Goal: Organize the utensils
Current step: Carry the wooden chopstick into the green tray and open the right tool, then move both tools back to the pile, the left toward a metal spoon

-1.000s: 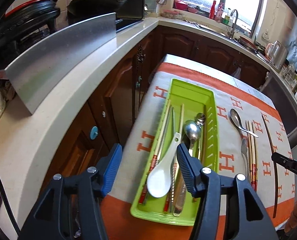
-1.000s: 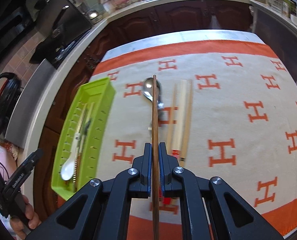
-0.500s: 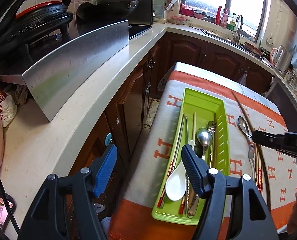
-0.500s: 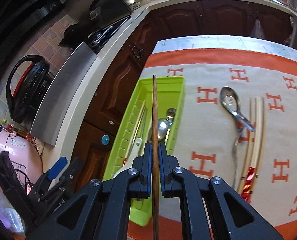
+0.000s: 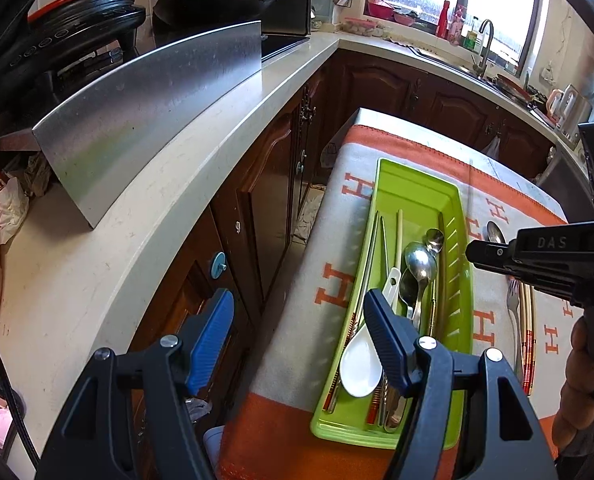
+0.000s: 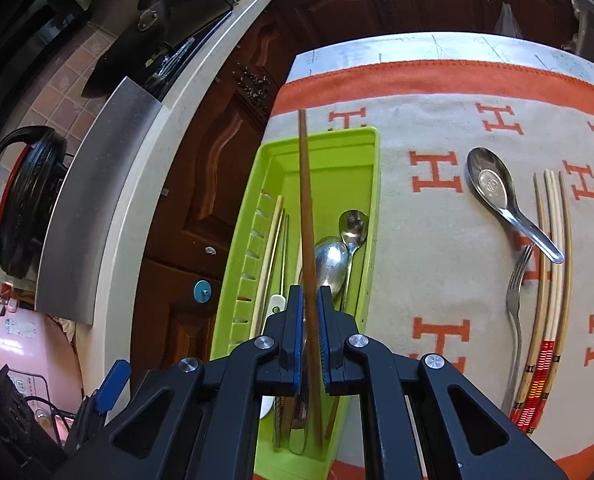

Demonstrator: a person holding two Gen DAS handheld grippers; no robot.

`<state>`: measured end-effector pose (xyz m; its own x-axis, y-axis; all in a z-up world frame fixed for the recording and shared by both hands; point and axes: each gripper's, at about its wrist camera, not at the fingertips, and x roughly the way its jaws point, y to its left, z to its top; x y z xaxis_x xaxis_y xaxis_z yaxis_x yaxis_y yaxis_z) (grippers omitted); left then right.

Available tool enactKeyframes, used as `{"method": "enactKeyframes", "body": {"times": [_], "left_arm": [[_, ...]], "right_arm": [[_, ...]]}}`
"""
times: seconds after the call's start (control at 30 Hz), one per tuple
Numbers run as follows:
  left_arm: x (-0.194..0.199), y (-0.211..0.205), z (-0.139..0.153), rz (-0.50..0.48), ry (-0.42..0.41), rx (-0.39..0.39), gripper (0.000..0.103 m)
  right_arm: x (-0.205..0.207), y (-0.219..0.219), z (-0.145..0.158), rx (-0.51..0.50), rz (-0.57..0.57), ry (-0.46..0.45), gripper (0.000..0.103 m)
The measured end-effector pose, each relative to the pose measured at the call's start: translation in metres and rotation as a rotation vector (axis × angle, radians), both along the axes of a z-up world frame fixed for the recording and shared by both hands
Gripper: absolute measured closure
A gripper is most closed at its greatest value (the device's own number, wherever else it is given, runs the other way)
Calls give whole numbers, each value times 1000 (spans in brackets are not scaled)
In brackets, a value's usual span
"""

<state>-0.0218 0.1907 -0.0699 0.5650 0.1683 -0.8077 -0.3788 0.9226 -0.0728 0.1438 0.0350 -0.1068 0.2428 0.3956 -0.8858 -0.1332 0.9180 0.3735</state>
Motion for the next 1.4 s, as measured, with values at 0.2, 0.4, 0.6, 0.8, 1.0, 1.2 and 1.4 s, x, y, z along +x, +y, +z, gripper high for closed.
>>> {"method": "enactKeyframes", "body": {"times": [0.2,0.4,0.6,0.8,1.0,1.2,1.4], "left_arm": [[2,-5,-2,-9,12,1,37],[4,-13,-5,-29,26,4,37],[5,-30,-4,-61,36,20,35],[9,-49,2,-91,37,39,33],[18,-77,11,-133,39,58,32],[33,-110,18,-194,45,65,32],[58,-149,23,-275,47,67,32]], "right_arm": [[-1,-8,-1,3,8,-11,95],[-16,-34,10,-18,2,-52,94],[-33,-73,14,-37,-11,-80,93],[-48,-111,21,-49,-34,-104,93],[-54,-149,30,-41,-76,-131,92],[-53,-188,32,-27,-123,-139,90],[-44,-226,30,-12,-174,-141,90]]}}
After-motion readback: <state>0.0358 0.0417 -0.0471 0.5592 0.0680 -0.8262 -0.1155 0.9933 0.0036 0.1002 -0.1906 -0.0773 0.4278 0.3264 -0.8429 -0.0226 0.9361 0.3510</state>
